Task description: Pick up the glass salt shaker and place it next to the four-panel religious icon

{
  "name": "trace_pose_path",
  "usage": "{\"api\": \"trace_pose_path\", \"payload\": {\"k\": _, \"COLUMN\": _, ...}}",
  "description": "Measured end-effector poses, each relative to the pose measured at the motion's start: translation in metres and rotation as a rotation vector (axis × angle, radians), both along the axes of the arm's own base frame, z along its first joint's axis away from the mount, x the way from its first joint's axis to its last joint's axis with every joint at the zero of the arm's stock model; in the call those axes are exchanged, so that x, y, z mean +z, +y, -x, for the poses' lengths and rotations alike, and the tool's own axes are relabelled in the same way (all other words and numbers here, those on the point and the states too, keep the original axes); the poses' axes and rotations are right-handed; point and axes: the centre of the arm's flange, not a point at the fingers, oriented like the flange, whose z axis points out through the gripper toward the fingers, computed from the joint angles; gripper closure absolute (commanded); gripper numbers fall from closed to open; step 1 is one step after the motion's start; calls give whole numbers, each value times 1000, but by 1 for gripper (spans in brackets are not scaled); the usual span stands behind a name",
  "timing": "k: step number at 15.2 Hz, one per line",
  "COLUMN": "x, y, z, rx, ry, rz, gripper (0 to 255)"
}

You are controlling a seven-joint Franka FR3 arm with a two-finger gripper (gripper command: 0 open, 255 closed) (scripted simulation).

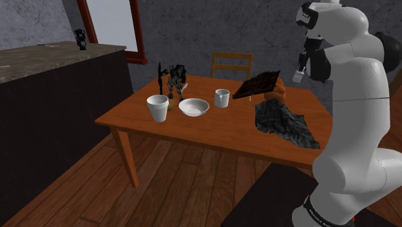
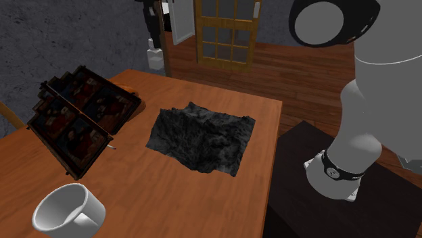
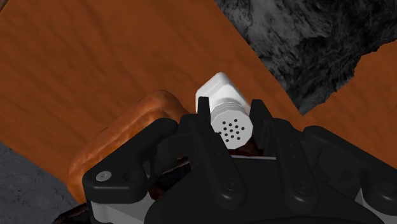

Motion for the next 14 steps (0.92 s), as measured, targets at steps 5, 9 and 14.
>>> {"api": "trace_pose_path", "payload": {"k": 5, "x": -26, "y": -1, "z": 2, "rx": 0, "ry": 0, "rz": 0, "gripper": 255}}
{"api": "trace_pose_path", "payload": {"k": 9, "x": -48, "y": -1, "z": 1, "rx": 0, "ry": 0, "rz": 0, "gripper": 255}}
{"api": "trace_pose_path", "payload": {"k": 14, "x": -74, "y": 0, "z": 1, "rx": 0, "ry": 0, "rz": 0, "gripper": 255}}
